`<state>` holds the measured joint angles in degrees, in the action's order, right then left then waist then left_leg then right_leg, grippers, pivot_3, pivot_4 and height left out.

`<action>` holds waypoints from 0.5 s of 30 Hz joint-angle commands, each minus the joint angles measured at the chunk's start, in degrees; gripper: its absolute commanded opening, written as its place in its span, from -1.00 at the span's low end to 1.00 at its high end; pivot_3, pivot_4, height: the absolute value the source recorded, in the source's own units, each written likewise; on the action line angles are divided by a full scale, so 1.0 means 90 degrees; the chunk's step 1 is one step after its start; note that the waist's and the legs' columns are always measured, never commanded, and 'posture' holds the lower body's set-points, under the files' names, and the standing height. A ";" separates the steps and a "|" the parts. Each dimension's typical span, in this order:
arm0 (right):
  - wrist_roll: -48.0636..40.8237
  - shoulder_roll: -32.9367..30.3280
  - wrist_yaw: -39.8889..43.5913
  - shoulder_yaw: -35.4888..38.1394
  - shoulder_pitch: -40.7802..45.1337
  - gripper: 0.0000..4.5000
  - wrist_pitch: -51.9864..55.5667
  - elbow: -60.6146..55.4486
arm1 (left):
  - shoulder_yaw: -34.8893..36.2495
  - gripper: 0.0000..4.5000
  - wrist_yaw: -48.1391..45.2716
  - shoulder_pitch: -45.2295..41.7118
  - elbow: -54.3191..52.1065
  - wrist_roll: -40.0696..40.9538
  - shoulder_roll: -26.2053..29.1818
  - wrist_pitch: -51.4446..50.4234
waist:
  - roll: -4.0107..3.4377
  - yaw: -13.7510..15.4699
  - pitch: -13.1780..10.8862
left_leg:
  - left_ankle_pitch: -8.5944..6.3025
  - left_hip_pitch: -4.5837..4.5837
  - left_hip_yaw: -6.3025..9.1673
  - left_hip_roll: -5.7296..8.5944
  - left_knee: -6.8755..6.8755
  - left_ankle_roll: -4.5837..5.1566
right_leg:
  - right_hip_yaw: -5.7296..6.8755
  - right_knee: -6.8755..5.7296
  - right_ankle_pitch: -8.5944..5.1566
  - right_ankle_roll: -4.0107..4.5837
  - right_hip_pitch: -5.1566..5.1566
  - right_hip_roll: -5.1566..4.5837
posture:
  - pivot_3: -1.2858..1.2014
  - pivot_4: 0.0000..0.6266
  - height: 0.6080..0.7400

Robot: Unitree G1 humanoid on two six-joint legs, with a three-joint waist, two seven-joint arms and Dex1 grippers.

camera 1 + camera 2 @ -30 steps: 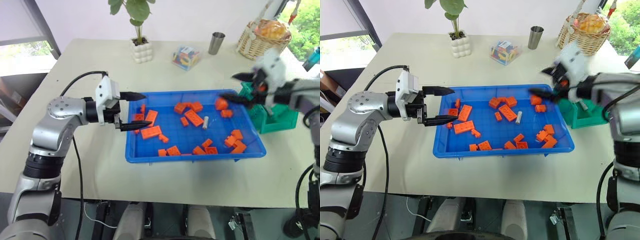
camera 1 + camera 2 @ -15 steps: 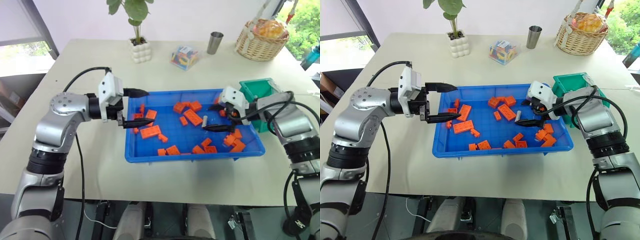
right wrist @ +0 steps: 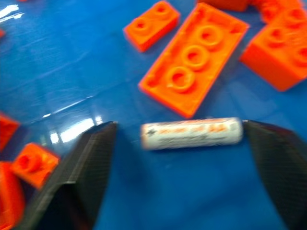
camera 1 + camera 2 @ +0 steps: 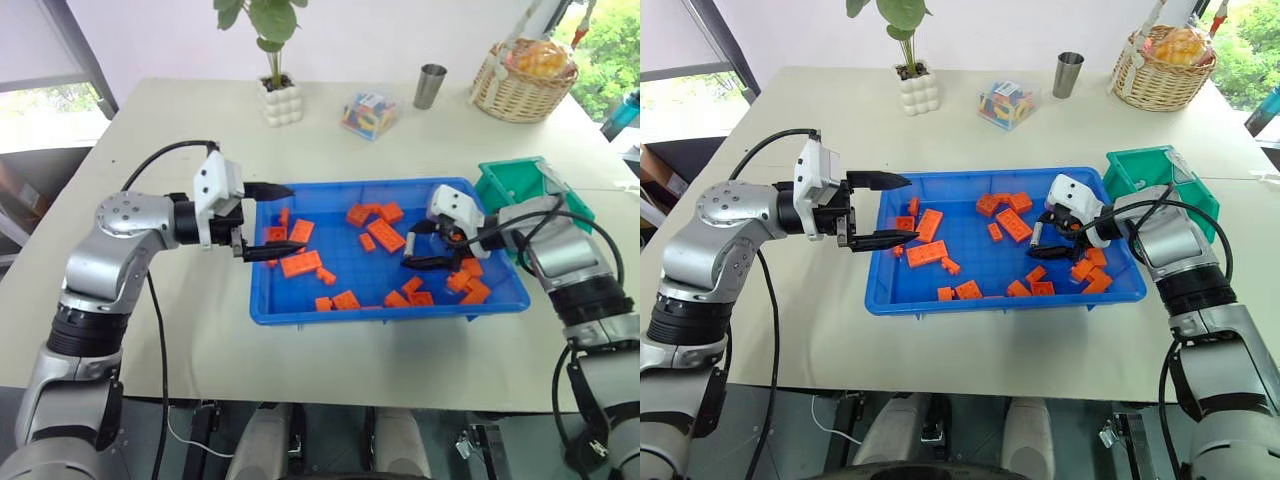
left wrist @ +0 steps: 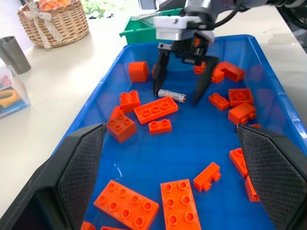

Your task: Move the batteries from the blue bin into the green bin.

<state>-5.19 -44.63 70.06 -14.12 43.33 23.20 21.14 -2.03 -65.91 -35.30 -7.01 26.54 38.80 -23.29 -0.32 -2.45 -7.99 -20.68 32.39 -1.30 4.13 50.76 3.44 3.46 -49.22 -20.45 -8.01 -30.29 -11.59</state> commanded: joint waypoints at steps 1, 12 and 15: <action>-0.0008 -0.0002 -0.0045 0.0208 0.0027 -0.01 -0.0045 -0.0108 | 0.0124 1.00 0.0007 -0.0135 -0.0127 0.0067 0.0037 0.0036 | 0.0000 0.0000 0.0000 | 0.0000 0.0000 0.0000 0.0000 0.0000 0.0000 | 0.0000 0.0000 0.0000 0.0000 0.0000 0.0001 | 0.03 -0.52 -0.45; -0.0122 -0.1234 -0.1639 0.2090 0.0040 -0.01 0.1508 -0.1589 | 0.0136 1.00 0.0006 -0.0086 -0.0043 0.0050 -0.0010 0.0124 | -0.0003 0.0096 -0.0002 | 0.0000 0.0001 0.0000 0.0003 0.0004 0.0000 | 0.0000 0.0000 0.0000 0.0000 -0.0001 -0.0003 | 0.03 -0.52 -0.45; -0.0020 -0.1638 -0.2006 0.2436 -0.0296 -0.01 0.1560 -0.1337 | 0.0095 1.00 0.0011 -0.0096 0.0023 0.0026 -0.0089 0.0176 | -0.0003 0.0134 -0.0002 | 0.0000 0.0002 -0.0002 0.0003 0.0004 0.0000 | -0.0001 0.0002 0.0000 0.0000 0.0002 -0.0003 | 0.03 -0.52 -0.45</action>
<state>-5.84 -58.38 53.57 5.68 41.11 36.96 9.01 -2.02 -65.92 -35.68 -6.51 26.54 37.96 -23.00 -0.34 -1.24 -8.01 -20.68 32.40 -1.31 4.16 50.80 3.44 3.45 -49.20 -20.45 -8.01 -30.27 -11.62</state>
